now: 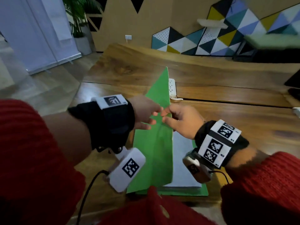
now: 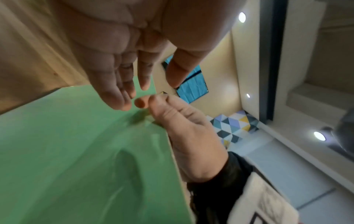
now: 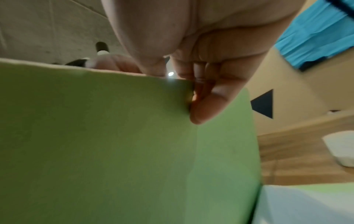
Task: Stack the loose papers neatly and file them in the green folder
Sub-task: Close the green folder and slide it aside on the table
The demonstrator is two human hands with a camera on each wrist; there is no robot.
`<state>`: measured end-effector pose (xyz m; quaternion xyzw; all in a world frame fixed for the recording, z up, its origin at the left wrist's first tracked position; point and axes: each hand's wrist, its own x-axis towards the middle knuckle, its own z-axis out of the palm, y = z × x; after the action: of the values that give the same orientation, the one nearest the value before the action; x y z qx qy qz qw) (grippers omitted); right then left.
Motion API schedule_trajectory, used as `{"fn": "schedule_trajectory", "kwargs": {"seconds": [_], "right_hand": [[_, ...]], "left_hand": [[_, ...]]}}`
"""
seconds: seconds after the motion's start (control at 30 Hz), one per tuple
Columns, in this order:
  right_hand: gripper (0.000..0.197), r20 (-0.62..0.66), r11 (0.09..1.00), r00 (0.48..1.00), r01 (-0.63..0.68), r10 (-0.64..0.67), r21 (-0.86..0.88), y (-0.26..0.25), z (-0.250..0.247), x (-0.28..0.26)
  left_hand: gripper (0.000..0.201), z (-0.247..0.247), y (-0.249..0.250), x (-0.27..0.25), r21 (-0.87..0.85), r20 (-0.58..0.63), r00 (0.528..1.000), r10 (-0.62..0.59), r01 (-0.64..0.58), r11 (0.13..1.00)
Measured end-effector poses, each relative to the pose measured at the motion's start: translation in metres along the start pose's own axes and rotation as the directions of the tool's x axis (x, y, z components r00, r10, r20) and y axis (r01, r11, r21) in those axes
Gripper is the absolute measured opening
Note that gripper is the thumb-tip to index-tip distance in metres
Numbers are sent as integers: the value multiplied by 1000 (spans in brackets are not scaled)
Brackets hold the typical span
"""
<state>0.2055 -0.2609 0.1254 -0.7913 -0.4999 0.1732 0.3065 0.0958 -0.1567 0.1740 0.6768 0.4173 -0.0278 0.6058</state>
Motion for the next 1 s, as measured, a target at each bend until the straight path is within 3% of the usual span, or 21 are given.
{"fn": "schedule_trajectory", "kwargs": {"seconds": [0.07, 0.13, 0.2, 0.3, 0.4, 0.6, 0.77, 0.9, 1.0], "right_hand": [[29, 4, 994, 995, -105, 104, 42, 30, -3, -10], [47, 3, 968, 972, -234, 234, 91, 59, -4, -21], [57, 28, 916, 918, -396, 395, 69, 84, -3, -30], [75, 86, 815, 811, -578, 579, -32, 113, 5, -36], [73, 141, 762, 749, -638, 648, -110, 131, 17, -37], [58, 199, 705, 681, -641, 705, -304, 141, 33, -35], [61, 183, 711, 695, -630, 696, -311, 152, 29, -37], [58, 187, 716, 696, -634, 693, -292, 154, 30, -37], [59, 201, 717, 691, -635, 694, -288, 156, 30, -38]], "left_hand": [[24, 7, -10, 9, 109, -2, 1000, -12, 12, 994], [34, 8, -29, 23, 355, -17, 999, -35, 39, 934], [41, 6, -51, 36, 581, -67, 996, -65, 92, 809], [52, 4, -85, 51, 681, -143, 973, -183, 231, 695], [54, 9, -109, 61, 680, -205, 947, -248, 320, 660], [35, 33, -123, 78, 591, -265, 931, -252, 364, 720], [64, 30, -124, 86, 527, -276, 915, -295, 401, 749], [56, 27, -132, 92, 333, -272, 916, -295, 377, 864], [64, 31, -136, 96, 201, -270, 920, -284, 342, 918]]}}
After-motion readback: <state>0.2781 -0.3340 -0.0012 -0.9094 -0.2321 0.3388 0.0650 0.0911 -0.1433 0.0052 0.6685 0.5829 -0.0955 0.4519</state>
